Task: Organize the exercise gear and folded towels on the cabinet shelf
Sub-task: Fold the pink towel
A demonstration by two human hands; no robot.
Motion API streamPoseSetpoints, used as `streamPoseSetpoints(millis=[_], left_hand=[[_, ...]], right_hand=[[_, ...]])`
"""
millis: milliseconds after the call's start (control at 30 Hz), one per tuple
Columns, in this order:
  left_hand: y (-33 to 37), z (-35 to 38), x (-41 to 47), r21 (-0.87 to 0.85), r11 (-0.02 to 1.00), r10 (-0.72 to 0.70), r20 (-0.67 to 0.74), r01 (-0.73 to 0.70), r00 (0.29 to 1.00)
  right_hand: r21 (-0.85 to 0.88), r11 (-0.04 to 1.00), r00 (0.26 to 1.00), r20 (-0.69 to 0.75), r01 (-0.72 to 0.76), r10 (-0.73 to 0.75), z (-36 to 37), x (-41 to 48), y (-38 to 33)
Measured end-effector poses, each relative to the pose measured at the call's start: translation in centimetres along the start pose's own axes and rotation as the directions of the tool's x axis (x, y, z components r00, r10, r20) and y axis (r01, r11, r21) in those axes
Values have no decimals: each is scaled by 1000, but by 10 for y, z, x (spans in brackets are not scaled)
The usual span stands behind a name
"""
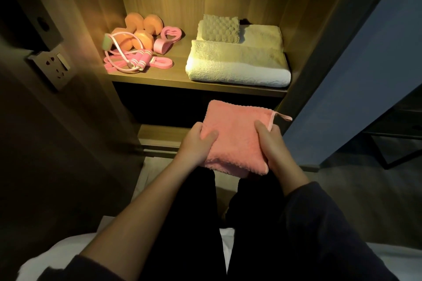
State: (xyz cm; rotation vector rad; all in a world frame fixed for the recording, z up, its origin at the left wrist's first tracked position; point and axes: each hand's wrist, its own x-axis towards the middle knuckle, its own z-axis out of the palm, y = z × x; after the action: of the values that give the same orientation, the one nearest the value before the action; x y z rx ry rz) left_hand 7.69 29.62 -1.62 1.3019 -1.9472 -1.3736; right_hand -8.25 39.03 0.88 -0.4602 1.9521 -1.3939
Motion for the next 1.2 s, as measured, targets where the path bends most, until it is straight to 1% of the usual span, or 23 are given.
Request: streamPoseSetpoints(millis=[67, 133, 200, 267, 300, 333, 367, 400, 433, 467, 500, 533, 567, 600, 633, 667, 800, 967, 1100, 1200], left_hand=[[-2, -1, 1, 12, 999, 39, -41, -39, 998], [-4, -3, 3, 63, 995, 87, -52, -84, 995], [-3, -6, 4, 81, 990, 118, -63, -113, 991], [0, -10, 5, 36, 992, 124, -91, -121, 988], [1, -13, 5, 16, 991, 132, -112, -131, 985], [2, -17, 5, 4, 989, 149, -138, -150, 979], [2, -20, 4, -4, 984, 172, -163, -175, 971], [3, -22, 4, -7, 979, 198, -184, -203, 963], [4, -23, 3, -4, 974, 219, -199, -225, 955], [5, -22, 3, 7, 971, 233, -210, -237, 949], [5, -21, 4, 28, 971, 236, -219, -236, 947], [6, -18, 5, 60, 972, 233, -228, -225, 945], [7, -17, 6, 100, 972, 231, -240, -212, 943], [7, -16, 7, 135, 970, 232, -254, -203, 939], [7, -15, 7, 158, 967, 234, -266, -198, 935], [7, -15, 8, 166, 967, 236, -274, -195, 932], [7, -12, 10, 86, 975, 220, -276, -204, 936], [13, -10, 21, 30, 962, 271, -269, -273, 924], [34, -2, 45, 12, 962, 268, -249, -274, 931], [52, 8, 71, -21, 963, 254, -244, -267, 936]], right_hand=[[-112, 993, 999, -25, 44, -47, 2, -4, 12], [-219, 971, 988, -93, 100, -123, 1, -4, 23], [-233, 965, 981, -121, 121, -152, 0, -1, 22], [-178, 981, 988, -113, 80, -101, 1, 0, 14], [-92, 996, 996, -88, 2, -11, 0, -1, 10], [31, 991, 991, -15, -131, 132, -2, -3, 5], [142, 949, 957, 106, -282, 268, -3, -5, 2], [216, 888, 906, 221, -407, 361, -3, -8, 0], [226, 855, 871, 285, -467, 400, -1, -10, 0], [205, 857, 863, 299, -474, 406, 4, -12, 0], [147, 898, 892, 257, -416, 371, 9, -12, 3], [57, 954, 944, 173, -295, 282, 15, -13, 6], [-78, 988, 988, 67, -134, 139, 18, -13, 9], [-213, 977, 999, -14, 30, -34, 19, -11, 12], [-293, 946, 986, -46, 142, -163, 17, -10, 12], [-320, 927, 974, -47, 196, -222, 15, -8, 11], [-335, 911, 962, -46, 240, -270, 11, 0, 10], [-325, 901, 936, -100, 289, -337, 8, 8, 7], [-309, 900, 923, -132, 309, -362, -2, 29, -12], [-328, 889, 913, -146, 319, -382, -11, 57, -32]])
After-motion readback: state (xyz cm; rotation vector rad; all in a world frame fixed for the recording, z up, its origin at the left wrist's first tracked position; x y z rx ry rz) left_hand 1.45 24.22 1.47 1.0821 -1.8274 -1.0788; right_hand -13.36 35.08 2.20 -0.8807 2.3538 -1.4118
